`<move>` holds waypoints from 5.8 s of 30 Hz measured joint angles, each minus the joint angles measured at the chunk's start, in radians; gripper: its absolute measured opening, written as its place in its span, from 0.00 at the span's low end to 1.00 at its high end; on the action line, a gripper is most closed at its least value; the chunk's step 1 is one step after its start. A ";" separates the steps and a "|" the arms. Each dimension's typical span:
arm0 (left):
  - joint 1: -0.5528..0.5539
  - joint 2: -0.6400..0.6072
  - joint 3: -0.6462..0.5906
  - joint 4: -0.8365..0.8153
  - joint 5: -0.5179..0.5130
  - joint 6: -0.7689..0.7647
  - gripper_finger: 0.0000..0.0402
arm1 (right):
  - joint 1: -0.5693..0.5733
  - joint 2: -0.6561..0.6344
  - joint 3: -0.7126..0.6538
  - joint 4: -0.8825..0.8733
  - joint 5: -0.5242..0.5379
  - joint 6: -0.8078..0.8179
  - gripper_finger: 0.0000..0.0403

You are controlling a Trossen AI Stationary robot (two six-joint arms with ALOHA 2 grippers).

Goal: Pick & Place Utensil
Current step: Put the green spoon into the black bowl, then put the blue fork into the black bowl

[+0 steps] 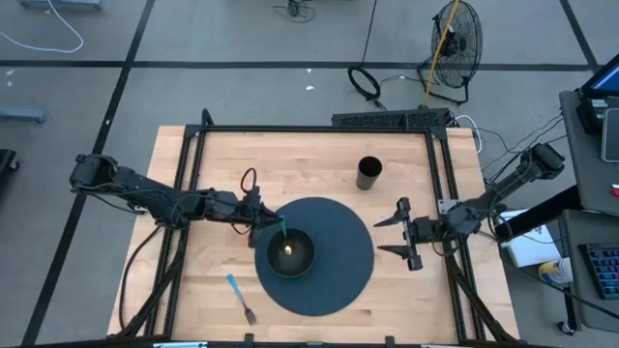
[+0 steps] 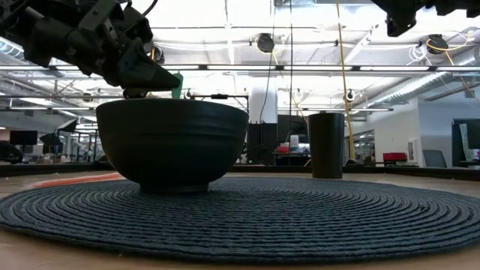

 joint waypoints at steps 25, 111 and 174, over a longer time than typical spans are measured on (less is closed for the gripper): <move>0.005 0.002 0.000 -0.022 -0.055 -0.003 0.21 | 0.000 0.043 0.000 0.000 0.000 0.020 0.62; -0.727 0.270 0.429 -0.827 -0.036 -1.265 0.22 | 0.007 0.044 -0.090 0.138 -0.008 -0.004 0.62; -0.867 0.425 0.436 -0.753 0.018 -2.048 0.56 | 0.195 0.051 -0.155 0.138 -0.008 -0.208 0.62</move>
